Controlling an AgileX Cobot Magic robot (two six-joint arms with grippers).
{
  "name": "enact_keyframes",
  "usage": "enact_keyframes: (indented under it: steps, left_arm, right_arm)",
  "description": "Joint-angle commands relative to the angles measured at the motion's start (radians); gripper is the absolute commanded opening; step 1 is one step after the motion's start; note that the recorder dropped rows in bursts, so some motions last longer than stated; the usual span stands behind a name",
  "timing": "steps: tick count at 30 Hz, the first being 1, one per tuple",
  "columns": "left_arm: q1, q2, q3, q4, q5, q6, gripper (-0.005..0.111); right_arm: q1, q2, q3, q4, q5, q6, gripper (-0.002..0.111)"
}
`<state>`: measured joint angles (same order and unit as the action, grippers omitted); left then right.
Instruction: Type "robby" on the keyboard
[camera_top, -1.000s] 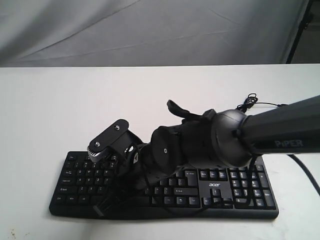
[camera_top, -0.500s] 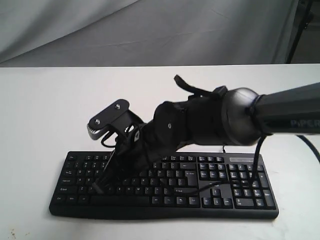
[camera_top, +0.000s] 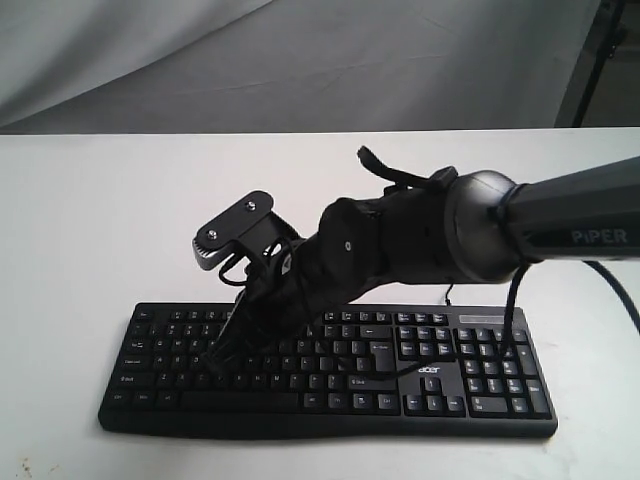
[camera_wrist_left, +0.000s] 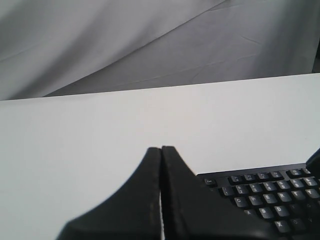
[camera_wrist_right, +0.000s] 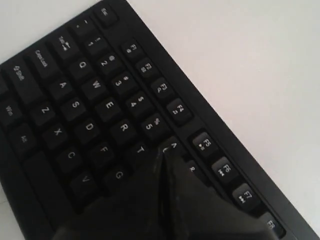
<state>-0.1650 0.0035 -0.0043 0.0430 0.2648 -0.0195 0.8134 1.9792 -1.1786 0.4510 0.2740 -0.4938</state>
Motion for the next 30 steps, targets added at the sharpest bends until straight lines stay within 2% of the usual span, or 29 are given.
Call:
enact_keyframes:
  steps: [1, 30]
  left_arm:
    - [-0.006, -0.003, 0.004, 0.005, -0.007, -0.003, 0.0]
    - [-0.006, -0.003, 0.004, 0.005, -0.007, -0.003, 0.0]
  right_arm:
    - [-0.005, 0.0, 0.026, 0.012, -0.044, -0.015, 0.0]
    - [0.023, 0.051, 0.024, 0.054, -0.05, -0.018, 0.0]
